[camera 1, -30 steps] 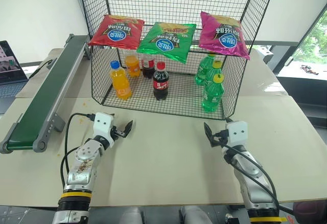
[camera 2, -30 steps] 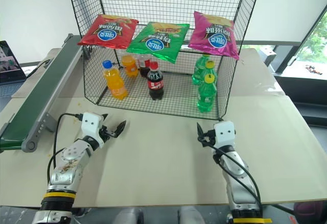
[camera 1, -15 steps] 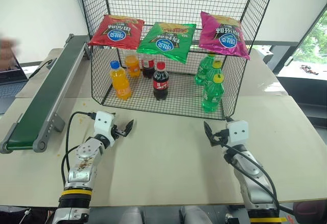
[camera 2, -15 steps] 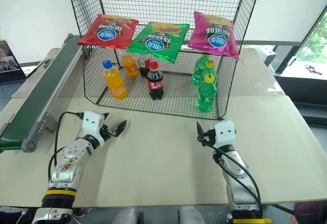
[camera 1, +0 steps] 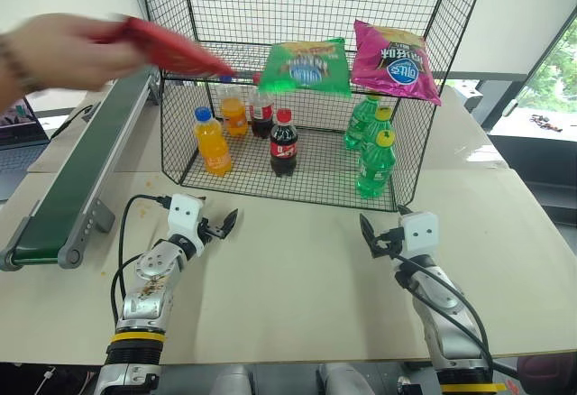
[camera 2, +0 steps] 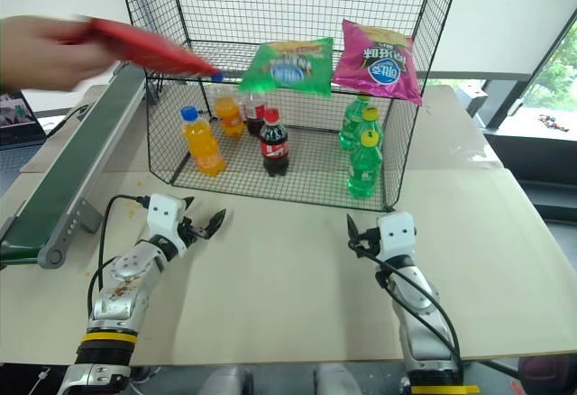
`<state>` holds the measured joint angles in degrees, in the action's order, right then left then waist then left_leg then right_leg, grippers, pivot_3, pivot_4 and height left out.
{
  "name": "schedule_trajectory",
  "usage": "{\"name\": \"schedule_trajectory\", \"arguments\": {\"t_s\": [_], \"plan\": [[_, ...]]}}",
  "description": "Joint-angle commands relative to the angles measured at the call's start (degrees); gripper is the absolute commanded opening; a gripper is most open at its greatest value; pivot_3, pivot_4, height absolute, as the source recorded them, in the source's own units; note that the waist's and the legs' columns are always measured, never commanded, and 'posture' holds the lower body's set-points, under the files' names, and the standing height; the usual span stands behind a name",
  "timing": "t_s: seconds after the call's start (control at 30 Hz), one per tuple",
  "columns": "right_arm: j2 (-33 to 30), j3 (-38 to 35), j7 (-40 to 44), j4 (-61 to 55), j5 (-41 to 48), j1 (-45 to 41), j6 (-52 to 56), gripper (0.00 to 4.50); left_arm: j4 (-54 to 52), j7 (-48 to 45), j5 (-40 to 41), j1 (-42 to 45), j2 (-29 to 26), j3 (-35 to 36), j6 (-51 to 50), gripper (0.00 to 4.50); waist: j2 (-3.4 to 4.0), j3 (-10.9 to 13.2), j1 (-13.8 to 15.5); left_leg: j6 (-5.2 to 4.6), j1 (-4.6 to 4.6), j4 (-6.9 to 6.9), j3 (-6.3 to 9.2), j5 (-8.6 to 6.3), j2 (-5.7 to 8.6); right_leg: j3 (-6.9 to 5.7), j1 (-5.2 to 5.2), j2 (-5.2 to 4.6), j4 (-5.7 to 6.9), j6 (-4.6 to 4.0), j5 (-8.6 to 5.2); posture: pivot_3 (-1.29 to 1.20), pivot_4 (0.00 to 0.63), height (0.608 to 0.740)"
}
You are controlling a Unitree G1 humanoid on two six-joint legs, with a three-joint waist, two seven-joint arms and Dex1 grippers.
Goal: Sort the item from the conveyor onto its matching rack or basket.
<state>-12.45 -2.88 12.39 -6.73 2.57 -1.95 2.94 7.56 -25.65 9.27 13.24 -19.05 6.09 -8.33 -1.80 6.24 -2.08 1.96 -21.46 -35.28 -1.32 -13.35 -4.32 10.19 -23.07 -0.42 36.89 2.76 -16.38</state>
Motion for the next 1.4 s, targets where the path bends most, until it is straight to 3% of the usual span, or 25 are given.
{"name": "schedule_trajectory", "arguments": {"t_s": [0.03, 0.7, 0.9, 1.13, 1.3, 1.4], "plan": [[0.2, -0.2, 0.0, -2.3, 0.4, -0.3, -1.7, 4.50, -0.1, -0.1, 0.6, 1.9, -0.4, 0.7, 1.4, 4.49, 0.00, 0.0, 0.0, 0.00, 0.00, 0.00, 0.00, 0.00, 0.00, 0.00, 0.00, 0.00, 0.00, 0.00, 0.00, 0.00, 0.150, 0.740], [-0.1, -0.3, 0.3, -3.4, 0.6, 0.4, -0.9, 4.50, 0.2, -1.6, 1.9, 0.9, -0.7, 1.7, 2.0, 4.49, 0.00, 0.0, 0.0, 0.00, -0.01, 0.00, 0.01, 0.00, 0.00, -0.01, 0.00, 0.00, 0.00, 0.00, 0.00, 0.00, 0.150, 0.740], [-1.4, 1.4, 4.0, -3.5, 1.4, -1.6, 0.0, 4.50, -8.6, -8.8, 10.3, -3.1, -3.9, 4.3, -3.9, 4.49, 0.01, 0.0, -0.3, 0.00, -0.02, 0.01, 0.01, 0.00, 0.00, -0.02, -0.02, 0.00, 0.00, 0.00, 0.00, 0.00, 0.150, 0.740], [-4.3, 2.8, 13.4, -4.2, 7.4, -9.0, 3.3, 4.50, -22.5, -7.4, 23.0, -12.6, -6.4, 13.0, -15.8, 4.49, 0.06, 0.0, -0.5, -0.01, 0.02, 0.01, 0.04, 0.00, -0.02, -0.05, 0.00, 0.00, 0.01, 0.00, -0.01, 0.00, 0.150, 0.740], [-7.1, 3.8, 21.6, -7.8, 13.9, -12.2, 7.4, 4.50, -31.3, -2.4, 36.2, -19.1, -5.3, 21.1, -24.8, 4.49, 0.07, 0.0, -0.2, -0.01, -0.11, 0.00, 0.13, -0.01, -0.02, -0.16, 0.00, -0.06, -0.09, -0.01, -0.01, 0.00, 0.150, 0.740], [-9.9, 5.4, 28.0, -12.2, 18.7, -14.0, 10.6, 4.50, -34.2, 3.4, 52.0, -24.8, -4.2, 31.3, -29.5, 4.49, 0.08, 0.0, -0.5, -0.02, -0.11, -0.02, 0.20, -0.01, -0.04, -0.25, 0.00, -0.06, -0.09, -0.01, -0.01, 0.00, 0.150, 0.740]]}}
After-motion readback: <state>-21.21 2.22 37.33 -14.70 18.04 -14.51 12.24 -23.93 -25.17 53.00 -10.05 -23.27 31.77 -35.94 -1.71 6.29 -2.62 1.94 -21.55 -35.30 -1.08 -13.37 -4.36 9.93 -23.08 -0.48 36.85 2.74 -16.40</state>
